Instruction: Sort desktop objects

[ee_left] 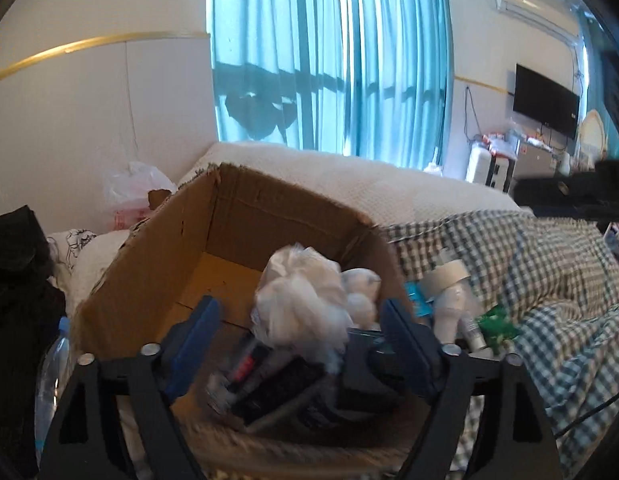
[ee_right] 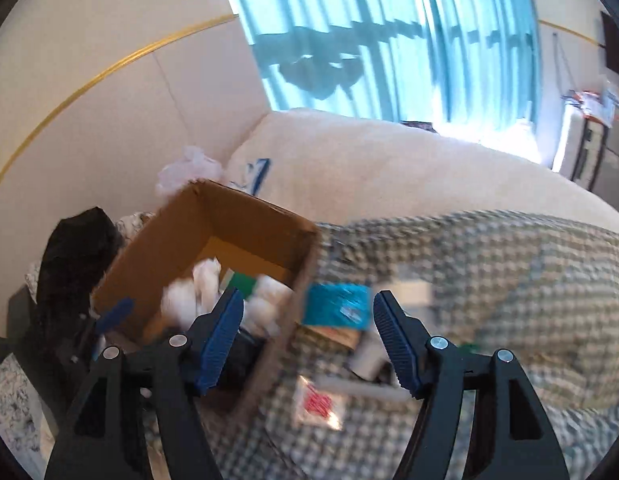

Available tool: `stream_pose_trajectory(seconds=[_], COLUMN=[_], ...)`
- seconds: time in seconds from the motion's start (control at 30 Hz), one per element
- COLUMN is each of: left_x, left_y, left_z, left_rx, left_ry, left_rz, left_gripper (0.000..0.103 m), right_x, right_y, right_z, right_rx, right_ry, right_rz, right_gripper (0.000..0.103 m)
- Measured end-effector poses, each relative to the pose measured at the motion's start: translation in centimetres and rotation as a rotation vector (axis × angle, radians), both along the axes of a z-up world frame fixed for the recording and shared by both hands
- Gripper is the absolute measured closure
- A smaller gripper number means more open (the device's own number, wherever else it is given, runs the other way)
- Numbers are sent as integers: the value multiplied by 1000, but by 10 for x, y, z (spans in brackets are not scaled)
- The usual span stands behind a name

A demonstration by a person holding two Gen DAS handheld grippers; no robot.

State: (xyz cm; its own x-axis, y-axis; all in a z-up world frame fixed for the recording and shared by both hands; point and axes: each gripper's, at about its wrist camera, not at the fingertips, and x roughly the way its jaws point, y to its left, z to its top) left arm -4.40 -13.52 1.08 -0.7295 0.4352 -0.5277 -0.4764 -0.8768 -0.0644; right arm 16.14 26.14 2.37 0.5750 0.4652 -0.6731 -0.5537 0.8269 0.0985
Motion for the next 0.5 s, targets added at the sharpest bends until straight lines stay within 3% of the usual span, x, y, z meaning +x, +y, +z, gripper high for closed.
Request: stream_pose_trajectory(seconds=[0.17, 0.27, 0.4, 0.5], left_x=[36, 56, 80, 93], left_y=[18, 40, 73, 93], left_z=[17, 20, 11, -10], left_rx=[49, 75, 67, 54], left_ry=[-22, -59, -86, -106], left_rz=[-29, -62, -85, -87], left_gripper=[16, 16, 3, 2], right_x=[-20, -31, -36, -29], right_y=[-41, -59, -79, -101], right_z=[10, 11, -16, -41], right_rx=[-9, -55, -178, -176], right_ry=[32, 0, -34, -14], right_rz=[-18, -12, -13, -25], right_gripper=[36, 36, 35, 35])
